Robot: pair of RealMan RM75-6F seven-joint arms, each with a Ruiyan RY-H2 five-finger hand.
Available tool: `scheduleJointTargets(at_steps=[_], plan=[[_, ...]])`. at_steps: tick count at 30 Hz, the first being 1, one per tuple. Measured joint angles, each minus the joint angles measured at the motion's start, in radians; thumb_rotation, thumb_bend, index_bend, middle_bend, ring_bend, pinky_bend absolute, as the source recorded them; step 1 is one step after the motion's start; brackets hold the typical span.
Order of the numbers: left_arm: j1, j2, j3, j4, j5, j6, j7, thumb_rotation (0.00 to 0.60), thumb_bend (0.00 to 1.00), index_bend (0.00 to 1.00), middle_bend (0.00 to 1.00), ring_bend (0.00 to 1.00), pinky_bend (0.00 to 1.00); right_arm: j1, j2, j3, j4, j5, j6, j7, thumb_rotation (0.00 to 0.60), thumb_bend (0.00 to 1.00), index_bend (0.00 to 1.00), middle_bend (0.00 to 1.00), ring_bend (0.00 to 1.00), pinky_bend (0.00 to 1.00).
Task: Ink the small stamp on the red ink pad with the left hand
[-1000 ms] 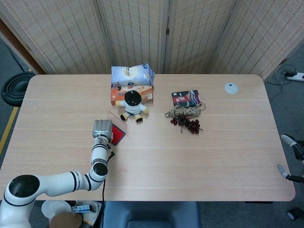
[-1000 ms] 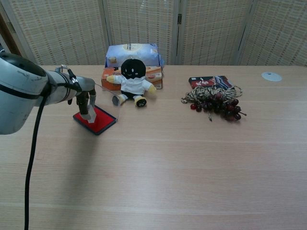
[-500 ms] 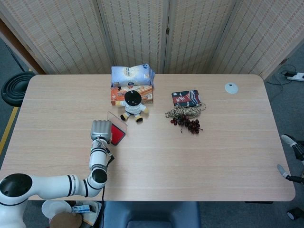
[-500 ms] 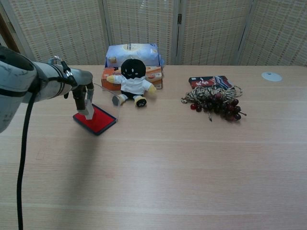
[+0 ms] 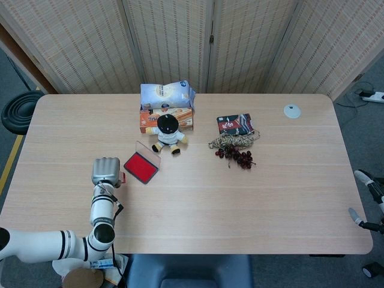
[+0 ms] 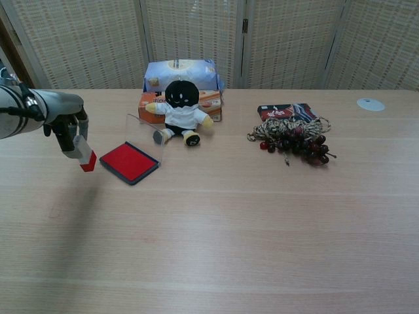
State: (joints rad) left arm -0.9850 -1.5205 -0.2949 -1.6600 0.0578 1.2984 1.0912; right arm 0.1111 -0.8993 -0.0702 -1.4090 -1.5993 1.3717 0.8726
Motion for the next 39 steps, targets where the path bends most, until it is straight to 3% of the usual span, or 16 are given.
scheduleJointTargets(at_steps=[10,35,39], plan=[[0.048,0.021,0.032,0.025,0.038,-0.073,-0.074,0.600,0.30,0.56,0.45,0.30,0.34,-0.001,0.002,0.004,-0.029,0.008,-0.012,-0.048,0.600,0.38,0.02,0.00,0.00,0.00],[0.057,-0.047,0.085,0.226,0.051,-0.254,-0.135,0.600,0.30,0.57,0.45,0.30,0.34,0.004,0.002,0.006,-0.030,0.005,-0.025,-0.051,0.600,0.38,0.02,0.00,0.00,0.00],[0.061,-0.043,0.088,0.219,0.070,-0.254,-0.146,0.600,0.30,0.46,0.42,0.27,0.34,0.004,0.001,0.006,-0.030,0.003,-0.025,-0.051,0.600,0.38,0.02,0.00,0.00,0.00]])
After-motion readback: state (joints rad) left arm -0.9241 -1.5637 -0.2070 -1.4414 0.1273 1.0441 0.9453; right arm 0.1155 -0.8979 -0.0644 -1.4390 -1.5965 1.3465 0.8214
